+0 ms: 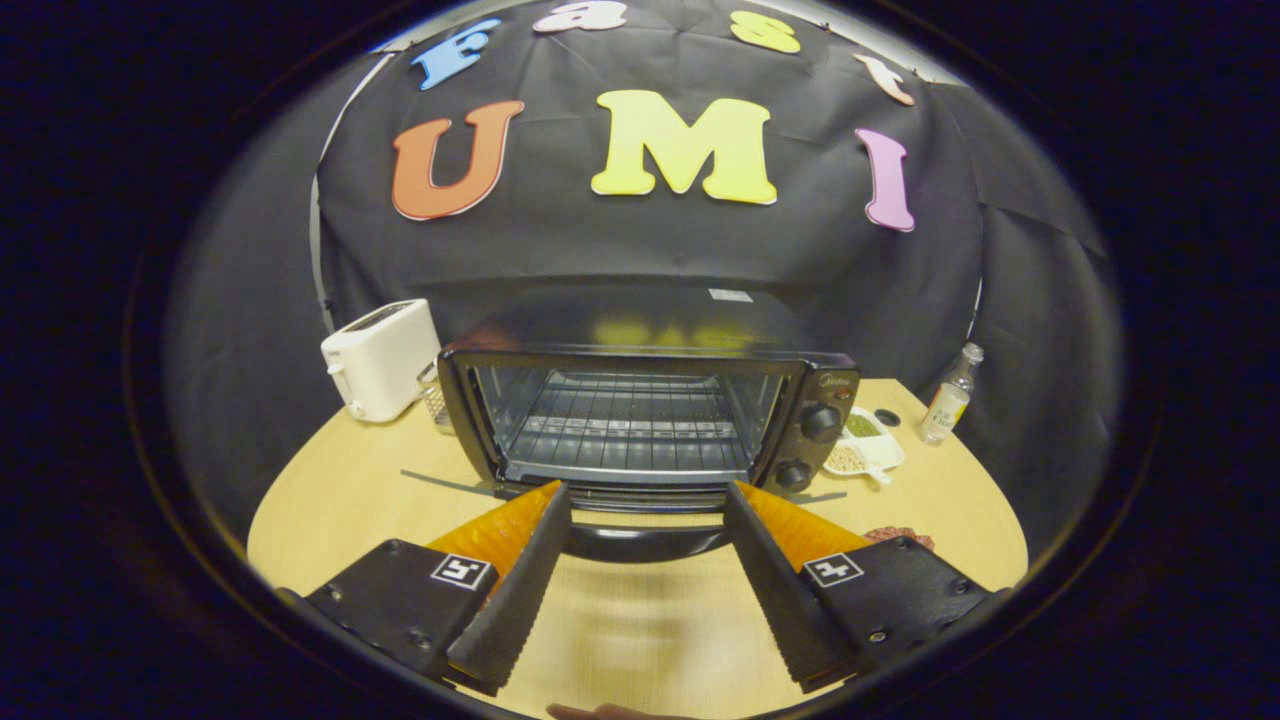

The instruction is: Open the toaster oven, put the food inside, and close the toaster oven door.

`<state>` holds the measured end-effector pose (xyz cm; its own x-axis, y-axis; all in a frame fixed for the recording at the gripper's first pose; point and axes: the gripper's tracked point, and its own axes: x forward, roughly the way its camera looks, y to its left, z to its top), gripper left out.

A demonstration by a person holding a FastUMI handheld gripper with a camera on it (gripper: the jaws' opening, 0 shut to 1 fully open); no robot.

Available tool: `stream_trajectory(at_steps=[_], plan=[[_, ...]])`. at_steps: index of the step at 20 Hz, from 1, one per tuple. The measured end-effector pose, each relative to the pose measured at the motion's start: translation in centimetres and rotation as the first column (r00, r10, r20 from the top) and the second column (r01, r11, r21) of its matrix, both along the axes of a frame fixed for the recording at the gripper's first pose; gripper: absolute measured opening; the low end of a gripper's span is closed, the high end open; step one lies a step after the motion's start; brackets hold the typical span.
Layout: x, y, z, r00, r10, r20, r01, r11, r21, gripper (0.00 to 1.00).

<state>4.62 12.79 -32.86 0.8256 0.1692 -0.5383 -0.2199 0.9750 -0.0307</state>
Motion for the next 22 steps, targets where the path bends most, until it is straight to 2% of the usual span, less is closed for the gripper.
stream_trajectory(at_steps=[9,15,17,22], plan=[[-4.1,-1.0,-5.0,1.000,-0.012,0.008,0.012,1.000,0.026,0.98],[-5.7,-1.0,-9.4,0.998,0.008,-0.068,-0.011,0.999,-0.032,0.98],[-6.5,-1.0,-11.8,0.990,0.008,-0.139,-0.015,0.999,-0.052,0.98],[-6.8,-0.9,-11.4,0.991,0.024,-0.132,-0.031,0.998,-0.058,0.98]])
